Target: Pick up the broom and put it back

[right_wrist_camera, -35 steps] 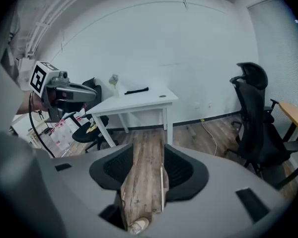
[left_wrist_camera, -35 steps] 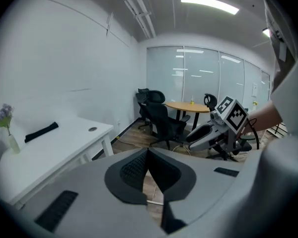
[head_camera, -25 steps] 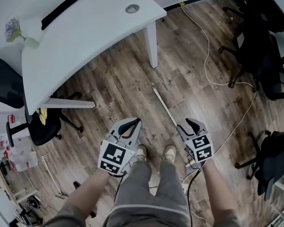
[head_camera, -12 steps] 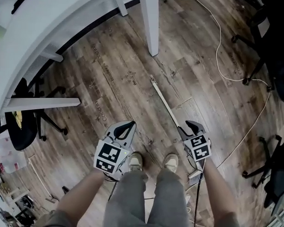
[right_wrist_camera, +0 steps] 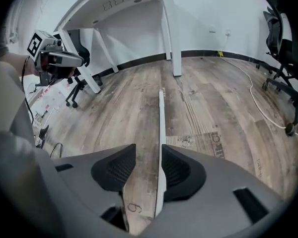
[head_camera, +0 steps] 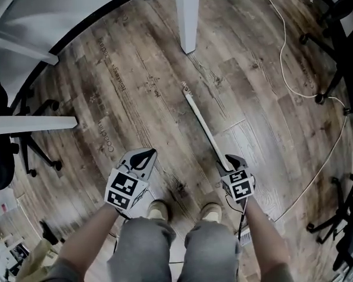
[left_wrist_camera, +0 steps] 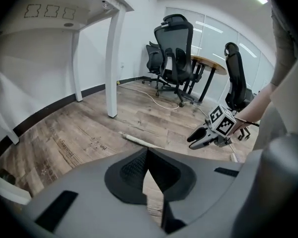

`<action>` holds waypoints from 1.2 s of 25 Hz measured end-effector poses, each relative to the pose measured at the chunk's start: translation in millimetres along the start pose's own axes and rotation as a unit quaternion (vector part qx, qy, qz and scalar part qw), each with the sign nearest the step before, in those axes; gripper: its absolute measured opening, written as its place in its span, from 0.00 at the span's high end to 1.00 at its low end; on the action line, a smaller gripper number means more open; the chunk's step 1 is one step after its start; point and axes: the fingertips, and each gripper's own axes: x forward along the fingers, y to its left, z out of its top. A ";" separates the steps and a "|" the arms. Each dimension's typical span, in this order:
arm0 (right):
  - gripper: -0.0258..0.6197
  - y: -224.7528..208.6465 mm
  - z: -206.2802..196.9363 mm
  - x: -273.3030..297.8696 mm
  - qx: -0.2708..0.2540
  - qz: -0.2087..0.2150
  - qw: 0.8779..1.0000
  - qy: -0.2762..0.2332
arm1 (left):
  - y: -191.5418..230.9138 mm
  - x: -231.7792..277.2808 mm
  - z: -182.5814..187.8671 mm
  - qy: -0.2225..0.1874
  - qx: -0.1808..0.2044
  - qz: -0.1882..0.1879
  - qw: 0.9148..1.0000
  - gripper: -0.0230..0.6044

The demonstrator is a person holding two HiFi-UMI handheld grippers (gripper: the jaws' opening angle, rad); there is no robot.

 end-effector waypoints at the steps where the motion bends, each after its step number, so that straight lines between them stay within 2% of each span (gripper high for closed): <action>1: 0.68 -3.1 -6.5 12.0 0.005 -0.001 1.000 0.002 | 1.9 9.6 -10.9 0.003 0.003 -0.002 1.000 0.94; 6: 0.68 -23.3 -32.7 63.5 0.013 -0.013 1.000 0.015 | 8.7 45.4 -49.1 0.010 0.014 -0.011 1.000 0.94; 13: 0.68 -29.0 -56.3 98.5 -0.010 -0.027 0.999 0.036 | 18.7 57.8 -62.9 0.005 0.016 -0.008 1.000 0.94; 14: 0.70 -29.5 -58.2 100.5 -0.013 -0.033 0.999 0.037 | 18.9 57.3 -63.1 0.004 0.018 -0.007 1.000 0.94; 15: 0.77 -30.1 -59.8 101.8 -0.014 -0.039 0.998 0.037 | 18.9 56.4 -63.6 0.004 0.019 -0.008 1.000 0.94; 18: 0.80 -30.7 -60.6 99.9 0.000 -0.045 0.998 0.034 | 18.5 51.2 -63.7 0.004 0.023 -0.008 1.000 0.94; 21: 0.80 -29.2 -54.6 83.3 0.009 -0.052 0.998 0.018 | 20.9 41.3 -65.4 0.005 0.012 -0.004 1.000 0.94; 25: 0.81 -20.4 -33.5 30.7 0.009 -0.068 0.997 -0.021 | 19.3 13.2 -59.3 0.008 -0.005 0.008 1.000 0.94; 30: 0.81 -4.3 -13.4 -57.1 0.010 -0.093 0.994 -0.053 | 4.5 -41.1 -19.4 0.001 0.001 0.019 1.000 0.94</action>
